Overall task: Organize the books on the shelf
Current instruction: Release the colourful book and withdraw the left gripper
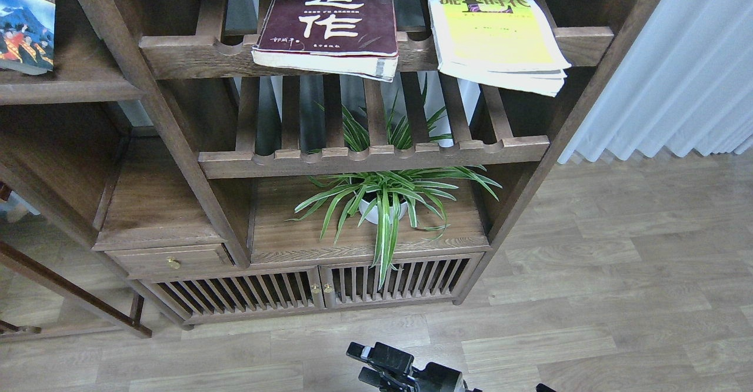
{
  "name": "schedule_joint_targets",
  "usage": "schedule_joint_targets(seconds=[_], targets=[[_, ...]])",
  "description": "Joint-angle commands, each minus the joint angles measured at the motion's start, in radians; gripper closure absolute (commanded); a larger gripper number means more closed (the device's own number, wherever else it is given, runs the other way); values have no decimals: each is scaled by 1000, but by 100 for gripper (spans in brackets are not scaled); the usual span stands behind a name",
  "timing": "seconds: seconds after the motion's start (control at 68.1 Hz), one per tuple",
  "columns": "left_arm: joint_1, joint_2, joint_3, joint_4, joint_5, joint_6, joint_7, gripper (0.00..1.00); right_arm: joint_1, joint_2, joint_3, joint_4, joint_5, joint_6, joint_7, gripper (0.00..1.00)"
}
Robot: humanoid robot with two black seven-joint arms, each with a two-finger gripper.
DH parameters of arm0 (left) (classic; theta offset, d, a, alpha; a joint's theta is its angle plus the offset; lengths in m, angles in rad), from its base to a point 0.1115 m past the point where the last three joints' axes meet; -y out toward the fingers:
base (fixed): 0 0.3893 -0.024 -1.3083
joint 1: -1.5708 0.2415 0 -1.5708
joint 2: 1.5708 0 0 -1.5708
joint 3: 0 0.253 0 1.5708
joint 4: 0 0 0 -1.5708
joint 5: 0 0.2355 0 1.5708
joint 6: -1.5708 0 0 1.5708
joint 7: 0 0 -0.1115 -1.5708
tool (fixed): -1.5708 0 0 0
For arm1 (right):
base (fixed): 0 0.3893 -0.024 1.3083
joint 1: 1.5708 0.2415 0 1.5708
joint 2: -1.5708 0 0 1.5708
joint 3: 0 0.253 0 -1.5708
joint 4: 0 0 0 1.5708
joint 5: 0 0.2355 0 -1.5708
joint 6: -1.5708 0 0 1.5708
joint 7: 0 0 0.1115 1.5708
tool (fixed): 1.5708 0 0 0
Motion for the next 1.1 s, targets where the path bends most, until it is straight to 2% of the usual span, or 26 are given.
schedule_joint_targets(seconds=[0.0,0.103,0.132,0.235,0.543,0.69,0.748,0.793,0.807,0.822,0.851,0.866,0.998,1.086], targets=[[-43,-1,21,52,1,0,2,100,-3,0,0,0,0,0,0,3],[-45,-10,21,92,1,0,7,100,-6,0,0,0,0,0,0,3],[-46,-35,21,109,1,0,31,100,-6,0,0,0,0,0,0,3],[-65,-73,21,144,1,0,60,100,-7,0,0,0,0,0,0,3],[-147,-180,21,310,1,0,80,99,-47,0,0,37,-1,0,0,3],[-155,-196,21,318,1,0,82,98,-60,0,1,41,-1,0,0,3],[-157,-199,21,318,1,0,82,95,-63,0,6,41,-1,0,0,3],[-160,-205,20,316,-1,0,82,89,-63,0,8,41,-1,0,0,3],[-163,-208,20,316,1,0,83,83,-63,0,9,43,-1,0,0,3],[-163,-211,20,316,2,0,84,63,-63,0,9,43,-1,0,0,3],[-163,-211,20,316,4,0,87,54,-63,0,9,43,-1,0,0,3],[-164,-211,20,316,8,0,93,46,-63,0,9,43,-1,0,0,3],[-174,-213,12,312,39,0,128,23,-63,0,11,43,-3,0,0,3],[-174,-208,6,307,42,0,130,13,-61,0,11,43,-3,0,0,3]])
